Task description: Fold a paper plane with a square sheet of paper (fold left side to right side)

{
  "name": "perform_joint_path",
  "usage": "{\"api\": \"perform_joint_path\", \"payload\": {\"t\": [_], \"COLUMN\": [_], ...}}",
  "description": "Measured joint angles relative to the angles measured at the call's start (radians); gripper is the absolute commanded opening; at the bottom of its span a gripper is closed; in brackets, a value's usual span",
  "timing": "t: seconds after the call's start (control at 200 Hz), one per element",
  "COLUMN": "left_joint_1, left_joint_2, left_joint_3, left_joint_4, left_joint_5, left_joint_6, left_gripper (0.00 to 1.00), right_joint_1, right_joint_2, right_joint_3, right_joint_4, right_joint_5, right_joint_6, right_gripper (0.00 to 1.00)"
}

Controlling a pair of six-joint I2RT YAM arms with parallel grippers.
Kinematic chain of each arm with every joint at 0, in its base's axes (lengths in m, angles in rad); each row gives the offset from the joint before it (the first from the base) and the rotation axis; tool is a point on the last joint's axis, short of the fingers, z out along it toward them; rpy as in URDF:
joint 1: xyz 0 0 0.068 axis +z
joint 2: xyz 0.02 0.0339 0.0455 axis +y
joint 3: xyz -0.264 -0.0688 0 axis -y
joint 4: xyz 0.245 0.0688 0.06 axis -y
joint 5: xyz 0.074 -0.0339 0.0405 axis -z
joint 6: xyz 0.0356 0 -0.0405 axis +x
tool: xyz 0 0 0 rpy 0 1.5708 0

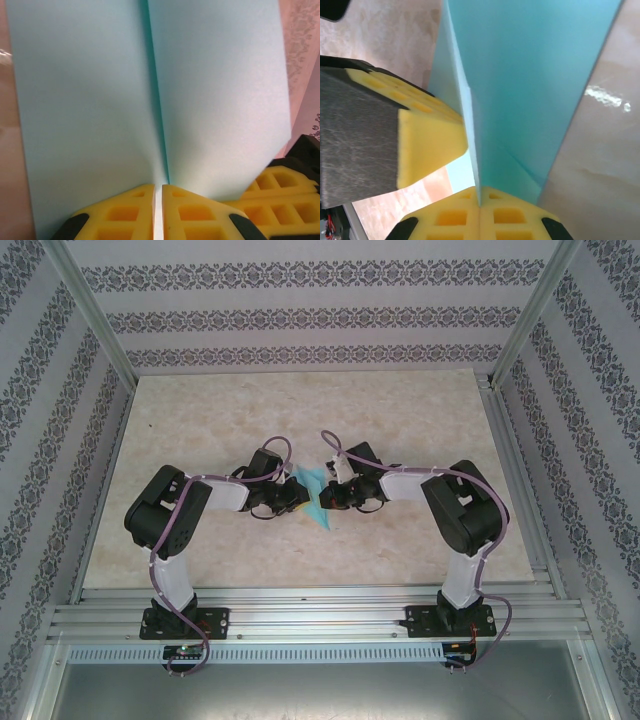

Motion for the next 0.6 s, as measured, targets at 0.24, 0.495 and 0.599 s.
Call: {"api": "perform_joint_path", "payload": {"t": [0.24,0.495,0.599], "left_joint_1": [0.0,0.0,0.0], "left_joint_2": [0.0,0.0,0.0], "left_joint_3": [0.0,0.0,0.0], "left_joint_4": [0.0,0.0,0.0], "left_joint_5": [0.0,0.0,0.0], "left_joint_6": [0.003,0.003,0.003], "left_gripper": [0.14,0.14,0.14], "right_joint_1": [-0.019,-0.034,-0.037], "right_joint_2": [0.012,0.032,0.042], "right_joint_3": [-0.002,-0.002,-0.002], "right_joint_4": [0.011,0.017,0.024], "right_joint_5": [-0.033,-0.051,-0.059], "right_joint_6": [-0.001,-0.002,-0.002], "right_gripper": [0.06,0.07,0.07]}}
